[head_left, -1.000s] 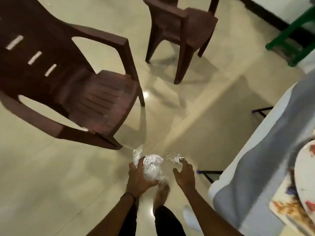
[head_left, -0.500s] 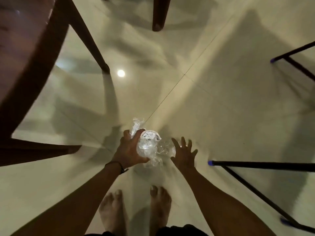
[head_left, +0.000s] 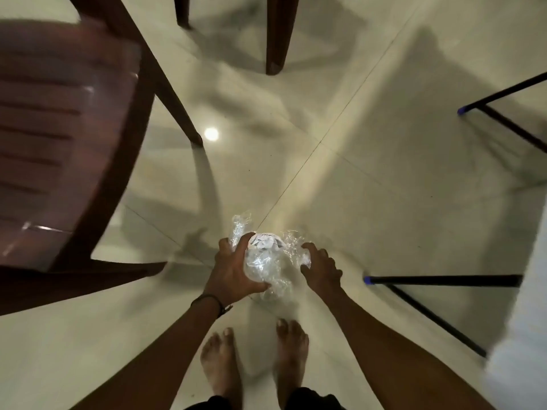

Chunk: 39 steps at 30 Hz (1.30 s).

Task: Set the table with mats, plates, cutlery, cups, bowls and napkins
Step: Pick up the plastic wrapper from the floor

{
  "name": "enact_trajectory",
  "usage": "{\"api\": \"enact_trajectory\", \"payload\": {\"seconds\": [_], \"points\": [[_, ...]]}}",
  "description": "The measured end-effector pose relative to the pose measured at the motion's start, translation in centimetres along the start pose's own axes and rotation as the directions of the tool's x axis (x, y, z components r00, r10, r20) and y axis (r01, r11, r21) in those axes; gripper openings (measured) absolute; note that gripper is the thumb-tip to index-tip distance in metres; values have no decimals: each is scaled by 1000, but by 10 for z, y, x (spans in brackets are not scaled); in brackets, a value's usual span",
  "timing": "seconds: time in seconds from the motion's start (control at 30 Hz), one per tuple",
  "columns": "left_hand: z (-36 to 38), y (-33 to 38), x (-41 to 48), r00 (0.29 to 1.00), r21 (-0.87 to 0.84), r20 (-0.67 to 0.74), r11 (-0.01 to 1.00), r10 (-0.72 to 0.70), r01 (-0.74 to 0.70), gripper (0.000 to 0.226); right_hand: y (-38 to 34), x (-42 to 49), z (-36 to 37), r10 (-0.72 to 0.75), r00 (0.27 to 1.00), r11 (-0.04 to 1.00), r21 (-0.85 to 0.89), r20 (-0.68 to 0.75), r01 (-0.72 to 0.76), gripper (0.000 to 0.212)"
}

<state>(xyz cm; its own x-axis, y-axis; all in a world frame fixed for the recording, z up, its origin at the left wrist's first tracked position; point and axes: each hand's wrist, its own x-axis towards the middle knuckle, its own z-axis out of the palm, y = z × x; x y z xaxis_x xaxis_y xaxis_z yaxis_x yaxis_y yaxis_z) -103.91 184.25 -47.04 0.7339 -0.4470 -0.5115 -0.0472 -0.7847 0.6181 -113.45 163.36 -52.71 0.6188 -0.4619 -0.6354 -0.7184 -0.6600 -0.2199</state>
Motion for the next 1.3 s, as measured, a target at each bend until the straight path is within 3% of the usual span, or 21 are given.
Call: {"api": "enact_trajectory", "payload": {"seconds": [0.13,0.3,0.63,0.8,1.07,1.3], "points": [[-83,64,-54,1000,-30,-21,999,16,-17,114,-56,-74,-96,-42,995,978,201,-90,60,52],[-218,176,-111,993,-54,-44,992,108,-110,114,-135,-175,-244,-20,953,906,397,-303,145,53],[-401,364,-183,958,-48,-74,958,279,-283,119,-231,-323,-446,104,833,728,612,-544,309,54],[-422,425,-153,935,1,-19,935,354,-354,122,-225,-310,-502,158,802,687,647,-576,330,54],[-403,524,-42,905,-47,12,904,426,-425,116,-175,-215,-599,269,774,662,694,-573,283,53],[-404,642,60,897,-8,123,904,425,-427,118,-138,-128,-698,291,814,643,733,-503,223,48]]}}
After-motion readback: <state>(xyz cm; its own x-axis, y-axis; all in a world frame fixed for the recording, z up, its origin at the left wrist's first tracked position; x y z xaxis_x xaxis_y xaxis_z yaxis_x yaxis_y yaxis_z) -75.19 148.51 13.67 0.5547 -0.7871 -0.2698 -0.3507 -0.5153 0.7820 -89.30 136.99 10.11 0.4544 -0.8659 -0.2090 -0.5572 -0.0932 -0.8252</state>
